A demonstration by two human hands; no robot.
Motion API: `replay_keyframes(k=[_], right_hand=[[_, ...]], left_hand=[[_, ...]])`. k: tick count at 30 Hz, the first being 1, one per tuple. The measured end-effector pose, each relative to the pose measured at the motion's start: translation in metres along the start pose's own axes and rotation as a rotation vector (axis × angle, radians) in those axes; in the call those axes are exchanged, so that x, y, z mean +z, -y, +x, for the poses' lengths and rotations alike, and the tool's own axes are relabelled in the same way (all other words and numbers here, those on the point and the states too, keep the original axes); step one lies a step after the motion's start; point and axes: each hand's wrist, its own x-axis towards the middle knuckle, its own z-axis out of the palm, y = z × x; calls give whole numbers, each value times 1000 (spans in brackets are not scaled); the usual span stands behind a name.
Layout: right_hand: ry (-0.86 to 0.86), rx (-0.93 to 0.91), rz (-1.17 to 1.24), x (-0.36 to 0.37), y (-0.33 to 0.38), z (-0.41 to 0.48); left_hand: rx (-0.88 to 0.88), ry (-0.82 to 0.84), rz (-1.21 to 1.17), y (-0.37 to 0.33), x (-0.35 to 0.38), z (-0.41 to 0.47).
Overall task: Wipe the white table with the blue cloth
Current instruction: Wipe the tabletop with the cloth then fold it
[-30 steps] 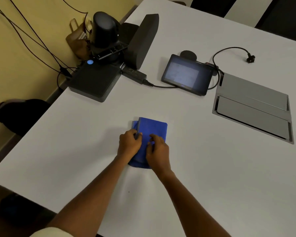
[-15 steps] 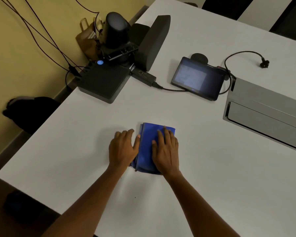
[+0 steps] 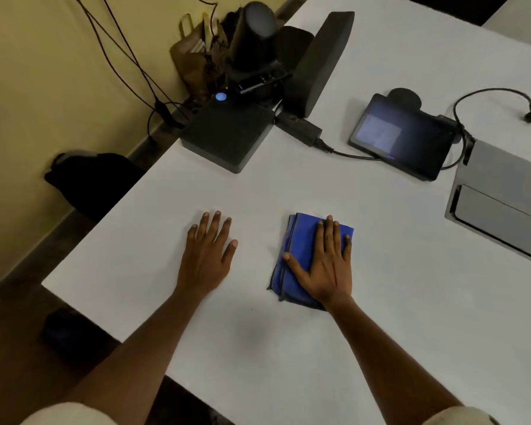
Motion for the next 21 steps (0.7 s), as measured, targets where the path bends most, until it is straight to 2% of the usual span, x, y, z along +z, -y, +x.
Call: replay_keyframes(k=[7, 10, 16, 21], right_hand=[[-39, 99, -160, 5, 16, -5], [-40, 117, -104, 10, 17, -6], [-29, -100, 60, 13, -1, -13], [19, -322, 33, 17, -7, -35]], left_hand=[[24, -31, -13, 3, 3, -5], [24, -47, -28, 3, 3, -7], [87, -77, -28, 3, 0, -9], [149, -50, -20, 9, 2, -27]])
